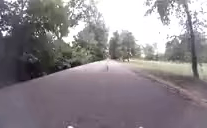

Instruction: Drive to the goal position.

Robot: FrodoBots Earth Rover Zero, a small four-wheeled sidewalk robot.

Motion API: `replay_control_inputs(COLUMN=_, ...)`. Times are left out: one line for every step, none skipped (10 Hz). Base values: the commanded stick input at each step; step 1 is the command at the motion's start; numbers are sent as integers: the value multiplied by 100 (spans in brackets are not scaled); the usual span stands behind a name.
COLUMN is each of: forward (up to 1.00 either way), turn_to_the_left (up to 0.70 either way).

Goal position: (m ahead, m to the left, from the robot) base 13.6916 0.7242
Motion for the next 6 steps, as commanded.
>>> replay_control_inputs(forward=100, turn_to_the_left=0)
replay_control_inputs(forward=100, turn_to_the_left=-2)
replay_control_inputs(forward=100, turn_to_the_left=-3)
replay_control_inputs(forward=100, turn_to_the_left=-4)
replay_control_inputs(forward=100, turn_to_the_left=-5)
replay_control_inputs(forward=100, turn_to_the_left=-6)
